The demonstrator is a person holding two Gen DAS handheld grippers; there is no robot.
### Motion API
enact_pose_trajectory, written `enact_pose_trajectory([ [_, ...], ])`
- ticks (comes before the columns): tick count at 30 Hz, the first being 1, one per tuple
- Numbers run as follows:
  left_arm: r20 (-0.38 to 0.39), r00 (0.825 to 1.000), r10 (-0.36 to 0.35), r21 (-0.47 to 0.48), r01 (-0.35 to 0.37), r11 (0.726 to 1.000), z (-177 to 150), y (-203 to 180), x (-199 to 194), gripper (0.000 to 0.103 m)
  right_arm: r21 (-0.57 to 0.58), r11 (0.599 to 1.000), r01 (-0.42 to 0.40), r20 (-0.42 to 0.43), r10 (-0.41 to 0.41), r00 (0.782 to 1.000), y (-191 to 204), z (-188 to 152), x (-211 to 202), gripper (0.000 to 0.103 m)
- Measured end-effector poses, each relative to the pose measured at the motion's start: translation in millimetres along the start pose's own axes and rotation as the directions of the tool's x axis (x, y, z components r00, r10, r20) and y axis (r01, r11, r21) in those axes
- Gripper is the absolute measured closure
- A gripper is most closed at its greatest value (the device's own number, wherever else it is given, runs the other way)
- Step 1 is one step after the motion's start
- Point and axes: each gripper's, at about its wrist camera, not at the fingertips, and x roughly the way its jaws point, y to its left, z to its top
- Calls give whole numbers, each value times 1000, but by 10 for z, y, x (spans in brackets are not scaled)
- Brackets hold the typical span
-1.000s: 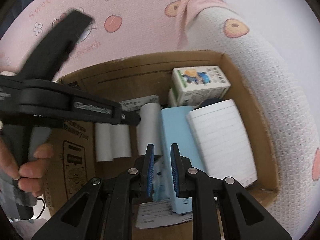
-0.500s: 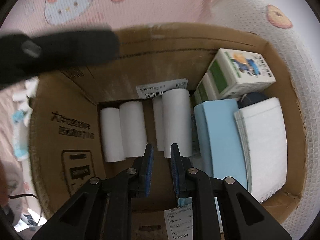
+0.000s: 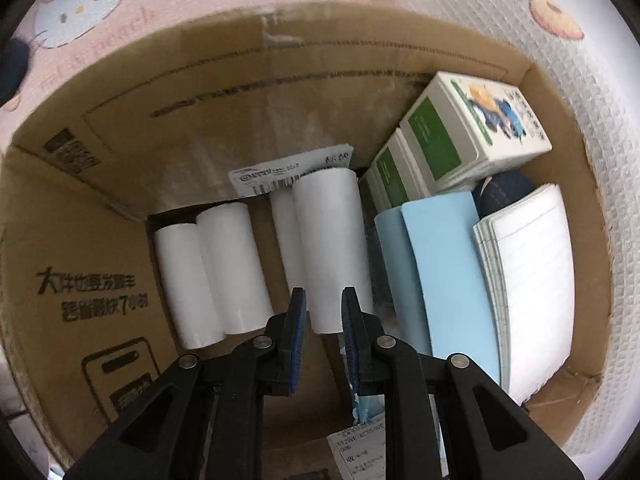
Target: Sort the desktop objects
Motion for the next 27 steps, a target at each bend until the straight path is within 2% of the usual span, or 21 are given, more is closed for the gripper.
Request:
enact_pose_trajectory([
  [3,-9,1000,19,36,-19,999,-22,-22,11,85,-18,998,62,-44,-63,997,54,-4,87,89],
  [8,-20,1000,1,47,0,999,-47,-21,-2,81,-35,987,158,-13,-159,987,106,69,74,88],
  [11,-16,1000,6,52,-5,999,-40,-3,-11,80,-25,997,69,-57,-71,996,105,137,146,88],
  [12,-16,1000,11,51,-11,999,-37,5,-14,80,-31,998,62,-70,-64,995,115,150,173,88],
  [17,-19,1000,23,33,-22,999,-24,66,-22,79,-5,999,53,-99,-53,994,102,201,245,88],
  [22,-19,999,33,28,-32,999,-23,91,-27,79,-57,995,86,-121,-92,988,217,232,271,88],
  [24,-14,999,35,36,-35,999,-14,86,-35,79,-66,993,102,-90,-108,990,271,254,199,88],
  [27,-3,999,52,59,-52,997,-5,66,-50,79,-57,996,72,17,-72,997,309,335,-23,88],
])
